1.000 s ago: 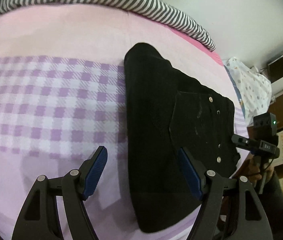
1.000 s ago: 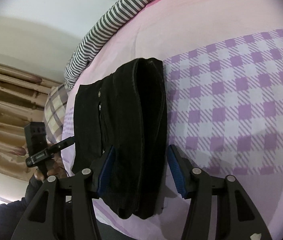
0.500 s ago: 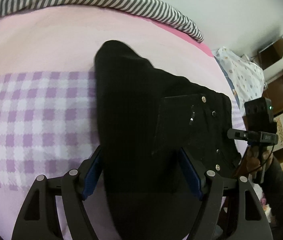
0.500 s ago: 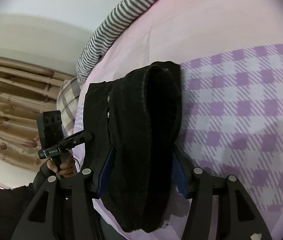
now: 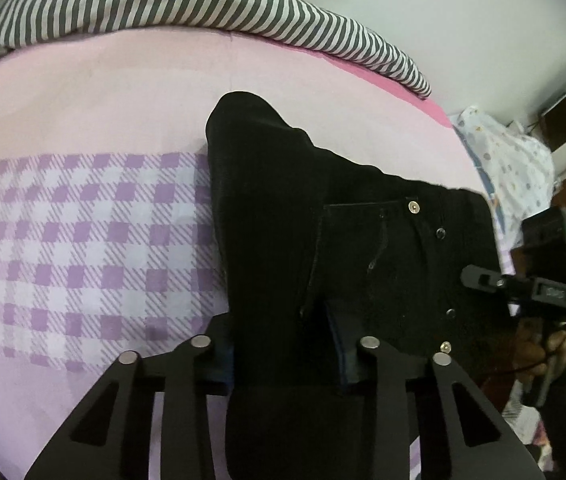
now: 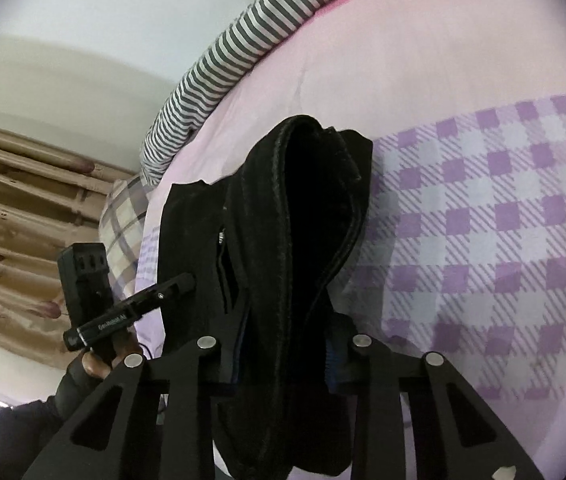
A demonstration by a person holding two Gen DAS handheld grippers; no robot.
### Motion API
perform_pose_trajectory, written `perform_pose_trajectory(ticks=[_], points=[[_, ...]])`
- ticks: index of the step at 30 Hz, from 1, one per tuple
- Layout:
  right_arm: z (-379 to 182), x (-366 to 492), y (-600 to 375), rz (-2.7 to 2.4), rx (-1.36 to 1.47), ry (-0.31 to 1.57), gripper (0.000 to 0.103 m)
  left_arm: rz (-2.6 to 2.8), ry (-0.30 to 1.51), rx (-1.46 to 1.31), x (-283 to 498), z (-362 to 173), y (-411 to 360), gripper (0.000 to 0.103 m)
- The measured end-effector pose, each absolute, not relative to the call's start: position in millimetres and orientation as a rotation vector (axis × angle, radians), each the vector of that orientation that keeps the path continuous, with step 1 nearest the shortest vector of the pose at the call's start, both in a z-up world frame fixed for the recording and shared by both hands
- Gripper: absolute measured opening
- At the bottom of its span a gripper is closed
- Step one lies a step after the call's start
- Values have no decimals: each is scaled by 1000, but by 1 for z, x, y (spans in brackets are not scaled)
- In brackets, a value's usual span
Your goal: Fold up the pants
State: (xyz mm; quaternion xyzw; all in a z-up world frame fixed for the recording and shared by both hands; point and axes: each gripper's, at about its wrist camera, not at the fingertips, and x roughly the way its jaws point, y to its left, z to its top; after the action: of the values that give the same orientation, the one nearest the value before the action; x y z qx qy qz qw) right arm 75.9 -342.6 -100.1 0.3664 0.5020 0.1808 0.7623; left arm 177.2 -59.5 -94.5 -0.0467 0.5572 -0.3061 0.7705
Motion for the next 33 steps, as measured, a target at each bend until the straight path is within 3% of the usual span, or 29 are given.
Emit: perform_pose_trajectory(ticks=[11,33], points=[[-65,82,-315,360,785,1064,24,-611,1178,-16,170,-66,-64,20],[-43,173,-203,496,718,1080,24,-448,1093,-35,209,-29,56,19]])
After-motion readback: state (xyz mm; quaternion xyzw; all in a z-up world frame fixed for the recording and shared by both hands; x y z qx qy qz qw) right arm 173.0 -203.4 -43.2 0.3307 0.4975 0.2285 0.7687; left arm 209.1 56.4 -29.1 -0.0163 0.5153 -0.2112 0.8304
